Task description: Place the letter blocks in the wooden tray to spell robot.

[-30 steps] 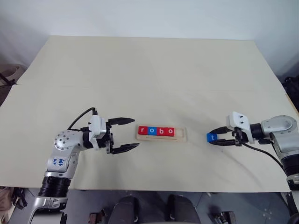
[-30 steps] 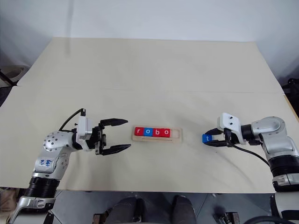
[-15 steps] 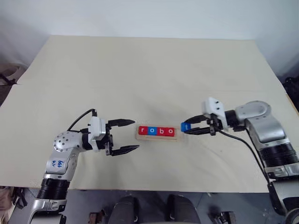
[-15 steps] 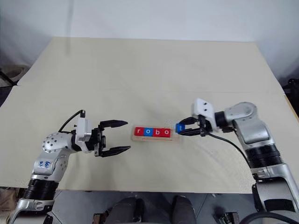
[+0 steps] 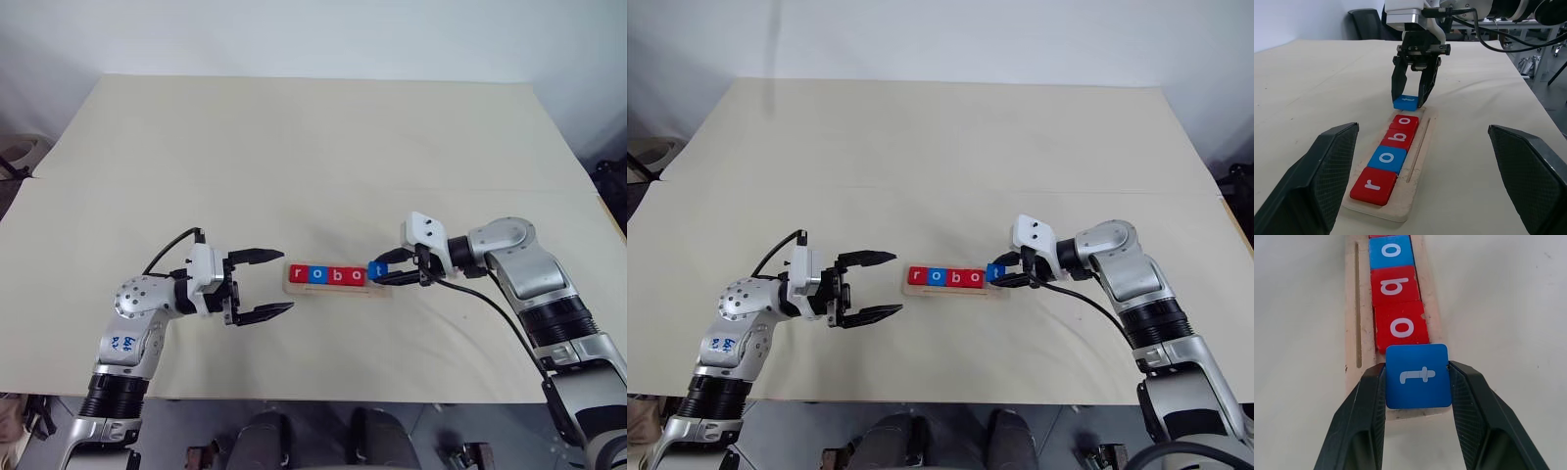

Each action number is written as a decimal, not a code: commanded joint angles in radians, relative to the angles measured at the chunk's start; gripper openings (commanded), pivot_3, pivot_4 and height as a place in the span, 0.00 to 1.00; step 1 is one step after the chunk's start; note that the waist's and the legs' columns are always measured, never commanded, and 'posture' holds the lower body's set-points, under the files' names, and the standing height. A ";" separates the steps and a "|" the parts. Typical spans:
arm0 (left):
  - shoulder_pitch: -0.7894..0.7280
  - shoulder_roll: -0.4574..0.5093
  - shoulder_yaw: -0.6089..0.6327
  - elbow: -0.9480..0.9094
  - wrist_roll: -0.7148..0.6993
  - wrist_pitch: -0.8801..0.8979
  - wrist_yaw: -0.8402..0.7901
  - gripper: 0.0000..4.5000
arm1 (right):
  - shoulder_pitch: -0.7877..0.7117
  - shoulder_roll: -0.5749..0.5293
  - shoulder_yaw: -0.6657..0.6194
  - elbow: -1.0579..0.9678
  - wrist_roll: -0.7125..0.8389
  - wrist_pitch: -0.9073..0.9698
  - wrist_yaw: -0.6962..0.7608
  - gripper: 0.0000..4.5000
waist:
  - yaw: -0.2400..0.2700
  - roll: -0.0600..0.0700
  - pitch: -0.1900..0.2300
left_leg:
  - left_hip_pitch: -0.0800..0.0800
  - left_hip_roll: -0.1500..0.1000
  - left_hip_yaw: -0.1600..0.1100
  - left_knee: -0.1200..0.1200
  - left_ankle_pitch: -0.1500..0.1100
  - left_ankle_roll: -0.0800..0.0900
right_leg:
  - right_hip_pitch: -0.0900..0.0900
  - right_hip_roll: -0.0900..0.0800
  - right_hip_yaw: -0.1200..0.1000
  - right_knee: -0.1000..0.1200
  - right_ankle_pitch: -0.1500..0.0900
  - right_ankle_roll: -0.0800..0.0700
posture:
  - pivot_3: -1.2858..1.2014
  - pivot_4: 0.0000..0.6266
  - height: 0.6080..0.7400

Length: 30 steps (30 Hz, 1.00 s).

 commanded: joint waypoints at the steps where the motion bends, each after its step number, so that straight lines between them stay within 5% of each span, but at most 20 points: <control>1: 0.007 0.006 0.016 -0.044 -0.012 -0.011 0.008 1.00 | 0.005 -0.001 -0.011 -0.054 0.032 0.043 0.020 0.63 | 0.001 0.000 0.000 | 0.000 0.000 0.000 0.000 0.000 0.000 | 0.000 0.000 0.000 0.000 0.000 0.000 | 0.52 0.24 1.00; 6: 0.010 0.007 0.016 -0.046 -0.013 -0.013 0.011 1.00 | 0.012 -0.006 -0.037 -0.070 0.039 0.039 -0.002 1.00 | 0.001 0.000 0.000 | 0.000 0.000 0.000 0.000 0.000 0.000 | 0.000 0.000 0.000 0.000 0.000 0.000 | 0.52 0.24 1.00; 11: 0.015 0.010 0.019 -0.046 -0.015 -0.013 0.012 1.00 | 0.050 -0.070 -0.093 -0.096 0.062 0.031 0.002 1.00 | 0.004 0.000 0.000 | 0.000 0.000 0.000 0.000 0.000 0.000 | 0.000 0.000 0.000 0.000 0.000 0.000 | 0.52 0.24 1.00; 16: 0.013 0.016 0.027 -0.030 -0.011 -0.020 0.011 1.00 | 0.112 -0.110 -0.160 -0.139 0.097 0.032 -0.017 0.71 | 0.002 0.000 0.000 | 0.000 0.000 0.000 0.000 0.000 0.000 | 0.000 0.000 0.000 0.000 0.000 0.000 | 0.52 0.24 1.00; 21: 0.031 0.053 0.052 -0.020 -0.008 -0.021 -0.001 1.00 | 0.223 -0.127 -0.294 -0.213 0.174 0.001 -0.045 0.71 | 0.003 0.000 0.000 | 0.000 0.000 0.000 0.000 0.000 0.000 | 0.000 0.000 0.000 0.000 0.000 0.000 | 0.52 0.24 1.00; 26: 0.047 0.108 0.084 0.030 -0.004 -0.025 -0.015 1.00 | 0.419 -0.122 -0.429 -0.299 0.227 -0.121 -0.061 0.98 | 0.012 0.000 0.000 | 0.000 0.000 0.000 0.000 0.000 0.000 | 0.000 0.000 0.000 -0.001 0.000 0.000 | 0.52 0.24 1.00; 30: 0.024 0.118 0.087 0.081 0.004 -0.047 -0.027 1.00 | 0.491 -0.090 -0.468 -0.322 0.257 -0.198 -0.085 0.99 | 0.008 0.000 0.000 | 0.001 0.000 0.001 0.000 0.000 0.000 | 0.001 0.000 0.002 0.000 0.000 0.000 | 0.52 0.24 1.00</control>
